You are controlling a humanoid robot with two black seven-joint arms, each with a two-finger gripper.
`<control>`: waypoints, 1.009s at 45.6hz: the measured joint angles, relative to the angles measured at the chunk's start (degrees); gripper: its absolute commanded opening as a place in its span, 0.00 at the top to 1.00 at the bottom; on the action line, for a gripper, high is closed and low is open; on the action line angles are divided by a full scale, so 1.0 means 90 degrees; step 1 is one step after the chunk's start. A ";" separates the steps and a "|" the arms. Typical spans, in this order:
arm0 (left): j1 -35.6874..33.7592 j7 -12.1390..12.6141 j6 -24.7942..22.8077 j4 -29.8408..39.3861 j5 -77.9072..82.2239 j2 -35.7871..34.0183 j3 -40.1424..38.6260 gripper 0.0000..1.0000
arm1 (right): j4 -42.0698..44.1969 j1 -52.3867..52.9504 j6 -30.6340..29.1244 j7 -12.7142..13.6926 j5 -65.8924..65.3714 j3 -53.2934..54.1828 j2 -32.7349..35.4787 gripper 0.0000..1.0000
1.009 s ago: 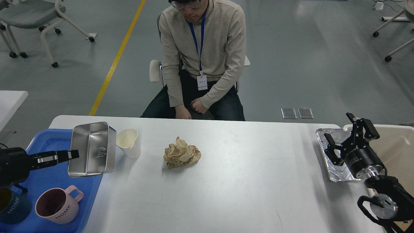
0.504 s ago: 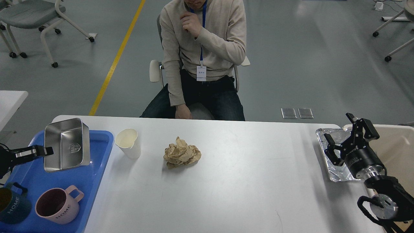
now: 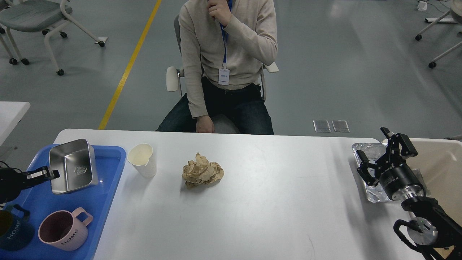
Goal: Tidy desktop
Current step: 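Lift the steel tray and set it into the blue tray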
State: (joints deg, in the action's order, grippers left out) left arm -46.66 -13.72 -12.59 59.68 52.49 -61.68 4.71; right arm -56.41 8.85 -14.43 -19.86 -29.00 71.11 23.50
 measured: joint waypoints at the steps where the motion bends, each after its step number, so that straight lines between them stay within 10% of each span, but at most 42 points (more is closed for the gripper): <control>1: 0.0022 0.0000 0.0000 -0.0060 -0.0013 0.0037 0.0000 0.99 | 0.0000 -0.0006 0.0000 0.0000 0.0000 0.0000 0.0000 0.00; 37: 0.0491 -0.0018 -0.0086 -0.2424 -0.0878 0.1663 -0.0039 0.97 | -0.0003 -0.0060 -0.0033 0.0000 -0.0001 0.0000 0.0010 0.00; 41: 0.0517 -0.0016 -0.0093 -0.2583 -0.0888 0.1829 -0.0032 0.88 | -0.0003 -0.0066 -0.0036 -0.0008 -0.0001 0.0000 0.0015 0.00; 46: 0.0563 0.0017 -0.0095 -0.2645 -0.0890 0.1901 -0.0032 0.49 | -0.0003 -0.0068 -0.0038 -0.0009 -0.0001 -0.0001 0.0015 0.00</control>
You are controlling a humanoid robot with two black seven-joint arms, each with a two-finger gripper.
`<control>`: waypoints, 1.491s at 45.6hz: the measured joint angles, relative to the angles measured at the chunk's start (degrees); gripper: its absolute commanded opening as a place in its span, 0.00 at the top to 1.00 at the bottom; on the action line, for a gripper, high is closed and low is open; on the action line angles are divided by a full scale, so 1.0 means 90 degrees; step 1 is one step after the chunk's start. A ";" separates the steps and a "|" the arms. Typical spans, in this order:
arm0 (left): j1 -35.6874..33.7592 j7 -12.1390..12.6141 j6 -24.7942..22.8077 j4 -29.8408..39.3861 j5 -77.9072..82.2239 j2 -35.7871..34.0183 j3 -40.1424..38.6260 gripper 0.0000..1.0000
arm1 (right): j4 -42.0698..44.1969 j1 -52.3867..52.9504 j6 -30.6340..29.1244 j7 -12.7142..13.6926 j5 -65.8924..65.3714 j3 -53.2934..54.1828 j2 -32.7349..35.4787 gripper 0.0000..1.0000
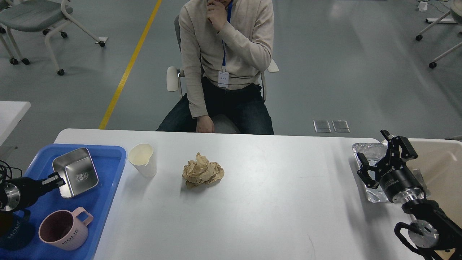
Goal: Tidy desktop
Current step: 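Lift the steel tray and set it into the blue tray, then release the steel tray and raise the left gripper away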
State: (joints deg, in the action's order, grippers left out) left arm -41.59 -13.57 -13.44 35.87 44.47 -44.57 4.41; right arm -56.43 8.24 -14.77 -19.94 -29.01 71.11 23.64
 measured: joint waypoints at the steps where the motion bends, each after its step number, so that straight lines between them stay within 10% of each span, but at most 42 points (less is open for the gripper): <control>1: 0.0005 0.0007 0.0000 -0.0004 0.0000 0.0004 -0.0004 0.42 | 0.0000 0.0000 -0.0001 0.0000 0.0000 0.0000 0.0000 0.00; 17: -0.0064 -0.0004 0.0016 0.0018 -0.0220 -0.0003 -0.0054 0.07 | 0.0001 0.0012 -0.0001 0.0000 0.0000 0.0000 -0.0023 0.00; 40: 0.0010 0.0024 0.0002 0.0017 -0.2846 -0.0193 -0.2973 0.03 | 0.0014 0.0013 0.0001 0.0009 0.0000 0.0000 -0.0019 0.00; 68: -0.0431 -0.0010 -0.1298 0.0114 -0.3730 0.0014 -0.5546 0.03 | -0.0056 0.0018 0.0001 0.0009 0.0001 -0.0001 0.0000 0.00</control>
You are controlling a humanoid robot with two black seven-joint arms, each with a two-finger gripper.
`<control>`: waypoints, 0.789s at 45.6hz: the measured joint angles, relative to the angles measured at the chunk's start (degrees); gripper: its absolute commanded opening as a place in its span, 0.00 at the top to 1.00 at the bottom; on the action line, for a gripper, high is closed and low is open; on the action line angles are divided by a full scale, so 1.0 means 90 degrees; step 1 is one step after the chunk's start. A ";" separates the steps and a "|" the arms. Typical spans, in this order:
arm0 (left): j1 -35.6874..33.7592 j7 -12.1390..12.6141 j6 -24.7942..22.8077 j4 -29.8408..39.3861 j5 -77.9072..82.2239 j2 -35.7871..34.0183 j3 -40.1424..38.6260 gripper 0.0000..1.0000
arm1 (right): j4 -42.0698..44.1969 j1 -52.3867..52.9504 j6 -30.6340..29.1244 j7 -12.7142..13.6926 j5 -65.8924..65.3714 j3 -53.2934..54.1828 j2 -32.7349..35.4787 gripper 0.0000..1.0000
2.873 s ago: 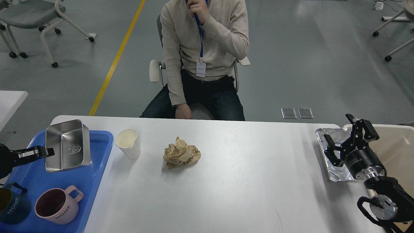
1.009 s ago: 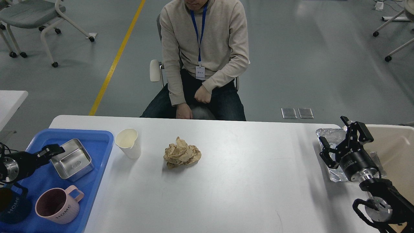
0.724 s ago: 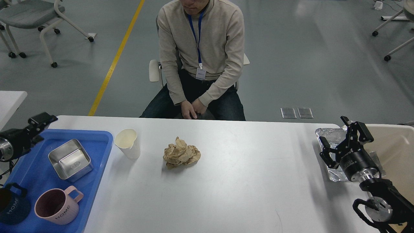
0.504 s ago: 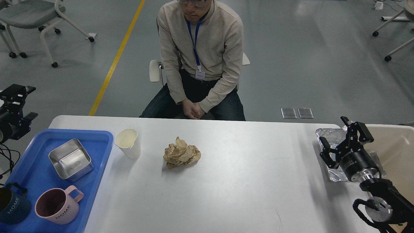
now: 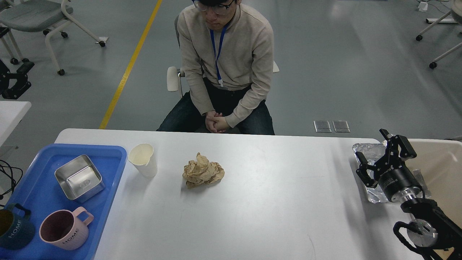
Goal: Tidy desktop
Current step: 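Release the steel tray and raise the left gripper away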
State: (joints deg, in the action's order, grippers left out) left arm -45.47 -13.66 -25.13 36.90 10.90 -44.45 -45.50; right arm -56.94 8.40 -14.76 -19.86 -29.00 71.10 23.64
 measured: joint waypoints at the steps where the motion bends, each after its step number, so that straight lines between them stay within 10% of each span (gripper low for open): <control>1: 0.0065 0.0004 -0.0009 0.0000 -0.0012 0.0077 -0.0074 0.03 | -0.0003 0.0003 0.0000 0.0000 0.0000 0.0000 0.0009 0.00; 36: 0.2506 0.0082 0.0644 0.1931 -0.0732 0.1501 -0.2602 0.03 | -0.1170 0.1293 -0.0033 0.0079 -0.1858 -0.2467 0.2292 0.00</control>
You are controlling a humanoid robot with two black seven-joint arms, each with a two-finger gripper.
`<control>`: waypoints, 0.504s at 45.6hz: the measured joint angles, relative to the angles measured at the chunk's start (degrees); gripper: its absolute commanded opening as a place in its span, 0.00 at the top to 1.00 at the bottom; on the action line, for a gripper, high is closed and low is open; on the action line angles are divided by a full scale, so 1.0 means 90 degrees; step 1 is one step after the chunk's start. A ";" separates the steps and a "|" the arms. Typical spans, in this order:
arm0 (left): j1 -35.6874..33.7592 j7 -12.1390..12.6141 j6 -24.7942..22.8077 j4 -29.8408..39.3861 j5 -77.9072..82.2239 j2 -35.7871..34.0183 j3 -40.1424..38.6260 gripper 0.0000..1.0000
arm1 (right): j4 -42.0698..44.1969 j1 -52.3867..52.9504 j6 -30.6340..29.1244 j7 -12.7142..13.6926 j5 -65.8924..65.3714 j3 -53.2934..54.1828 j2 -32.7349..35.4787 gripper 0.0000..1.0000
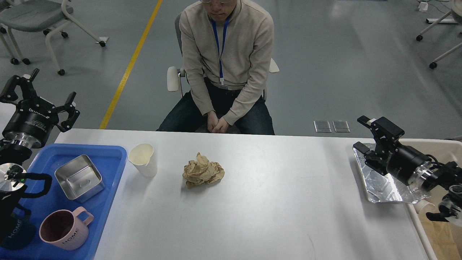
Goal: Tidy desktop
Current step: 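Release the steel tray and raise the left gripper away, then lower the right gripper to the edge of the foil tray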
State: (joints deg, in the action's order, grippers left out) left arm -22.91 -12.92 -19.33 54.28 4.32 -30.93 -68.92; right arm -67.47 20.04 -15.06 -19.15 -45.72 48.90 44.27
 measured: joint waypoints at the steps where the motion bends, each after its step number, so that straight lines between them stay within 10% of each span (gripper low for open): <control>1: 0.0100 0.0000 0.0036 0.0081 0.0000 0.0049 -0.0103 0.03 | -0.0056 0.0047 0.0017 0.0009 -0.0153 -0.0108 0.0074 0.00; 23: 0.0740 -0.0024 0.1057 0.0260 0.0007 0.0883 -0.0665 0.03 | -0.0609 0.0142 0.0412 0.0645 -0.1283 -0.1042 0.1800 0.00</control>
State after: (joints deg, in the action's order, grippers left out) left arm -16.25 -13.14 -9.82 56.62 4.38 -22.99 -74.91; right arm -72.95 21.32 -11.35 -13.35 -57.27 39.52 60.47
